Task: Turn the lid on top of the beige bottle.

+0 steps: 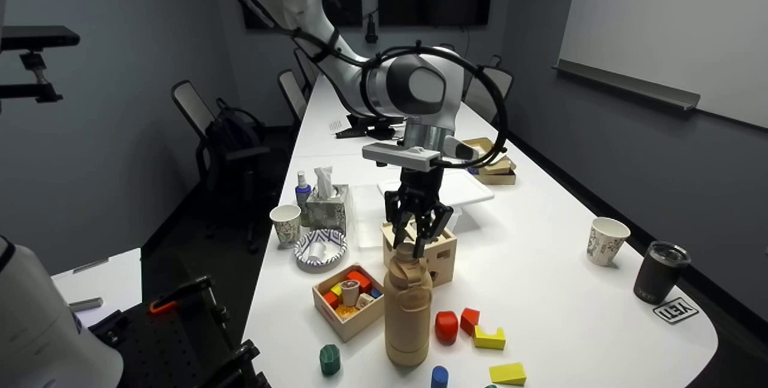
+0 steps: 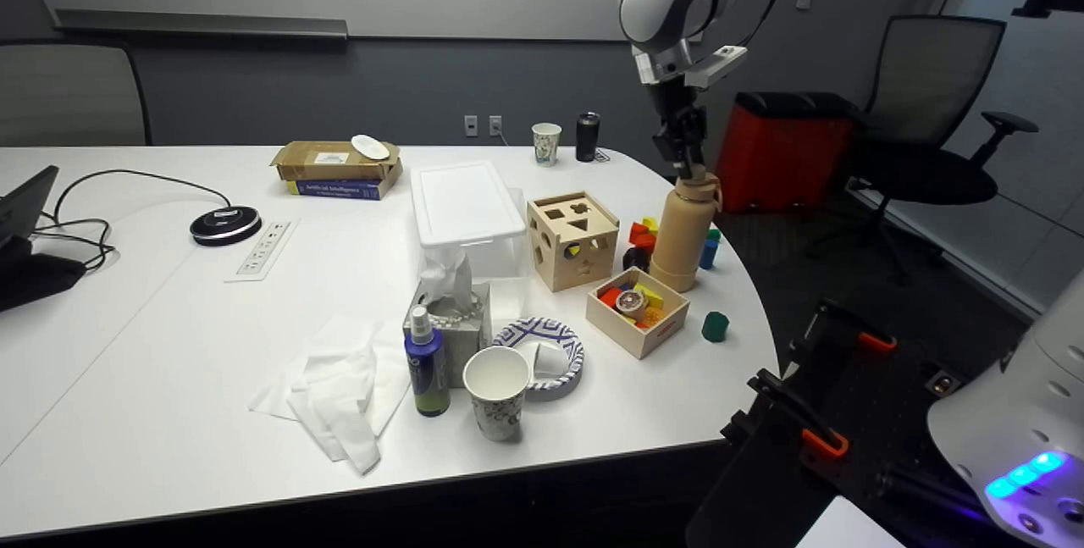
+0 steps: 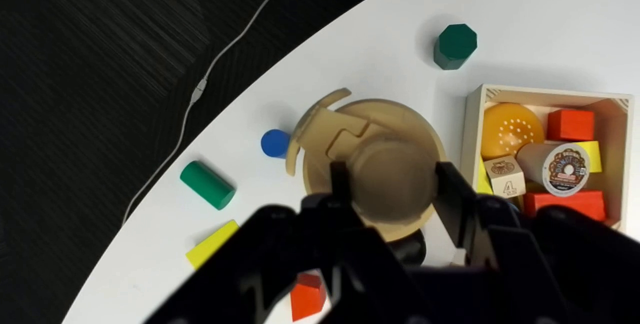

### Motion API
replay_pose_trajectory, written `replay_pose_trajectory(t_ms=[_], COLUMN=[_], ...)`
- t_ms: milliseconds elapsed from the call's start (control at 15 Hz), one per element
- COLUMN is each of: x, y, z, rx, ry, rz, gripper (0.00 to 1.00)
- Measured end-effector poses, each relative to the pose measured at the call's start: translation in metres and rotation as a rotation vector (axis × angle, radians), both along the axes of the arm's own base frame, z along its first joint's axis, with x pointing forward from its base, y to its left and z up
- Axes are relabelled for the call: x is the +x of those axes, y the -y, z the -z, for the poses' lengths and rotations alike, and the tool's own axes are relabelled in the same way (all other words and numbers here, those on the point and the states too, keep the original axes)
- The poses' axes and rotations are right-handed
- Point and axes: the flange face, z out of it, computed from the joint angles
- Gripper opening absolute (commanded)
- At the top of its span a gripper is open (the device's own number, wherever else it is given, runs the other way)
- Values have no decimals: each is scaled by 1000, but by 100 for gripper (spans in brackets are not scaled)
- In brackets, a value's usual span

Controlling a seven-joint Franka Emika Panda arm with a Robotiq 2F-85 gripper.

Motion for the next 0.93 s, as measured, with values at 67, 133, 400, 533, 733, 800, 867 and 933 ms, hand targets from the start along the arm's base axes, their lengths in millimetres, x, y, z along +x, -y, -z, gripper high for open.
replay_pose_trajectory(t_ms=[67,133,400,533,733,800,867,933], x=[1,1,6,10,17,19,21,24], y=[0,0,2,2,-3,-4,-6,-8], z=[0,1,2,3,5,5,4,3], rx=[1,3,-7,-15,-25,-28,-31,-32], ry=[-9,-18,-67,-91,-106,-108,-108,-106], rz=[-5,-15,-54,-78,-104,-110,-115,-119], gripper=[21,21,21,21,73,79,85,94])
